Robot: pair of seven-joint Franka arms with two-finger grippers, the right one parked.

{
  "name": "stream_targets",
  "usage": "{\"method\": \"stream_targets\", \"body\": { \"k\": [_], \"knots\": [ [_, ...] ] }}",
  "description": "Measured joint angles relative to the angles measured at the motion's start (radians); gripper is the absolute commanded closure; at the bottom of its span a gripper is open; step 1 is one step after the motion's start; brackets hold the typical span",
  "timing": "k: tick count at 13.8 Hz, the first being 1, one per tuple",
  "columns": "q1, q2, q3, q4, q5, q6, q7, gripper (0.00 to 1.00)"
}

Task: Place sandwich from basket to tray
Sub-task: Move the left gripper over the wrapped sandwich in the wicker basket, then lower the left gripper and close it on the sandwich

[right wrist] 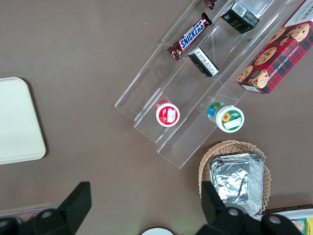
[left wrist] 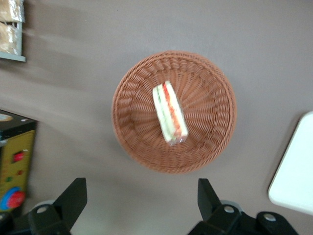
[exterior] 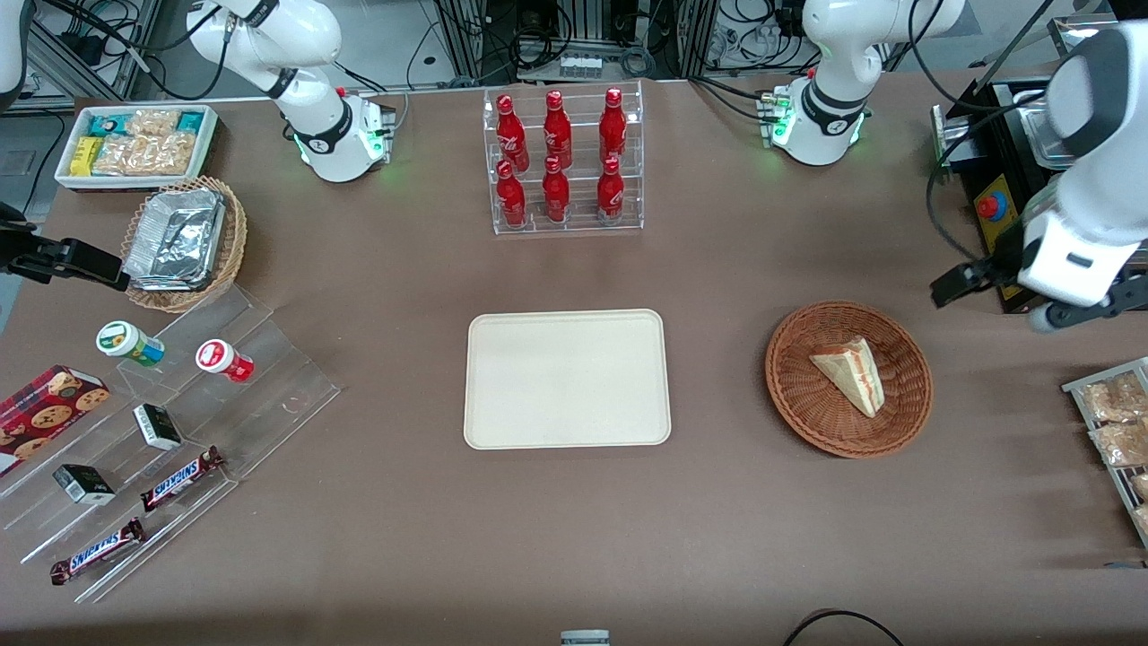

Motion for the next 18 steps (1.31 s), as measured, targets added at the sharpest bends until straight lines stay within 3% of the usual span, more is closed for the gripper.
{"method": "stream_targets", "body": {
  "k": [7,11,15,16,18],
  "knots": [
    [-0.023,0.136,-0.048,-0.175,0.045,0.278,-0.292,0.0],
    [-0.024,0.215,-0.056,-0.277,0.048,0.479,-0.318,0.0],
    [-0.023,0.261,-0.051,-0.297,0.048,0.529,-0.322,0.03],
    [-0.022,0.264,-0.05,-0.297,0.048,0.529,-0.322,0.26],
    [-0.022,0.266,-0.047,-0.299,0.048,0.529,-0.322,0.86]
  ]
}}
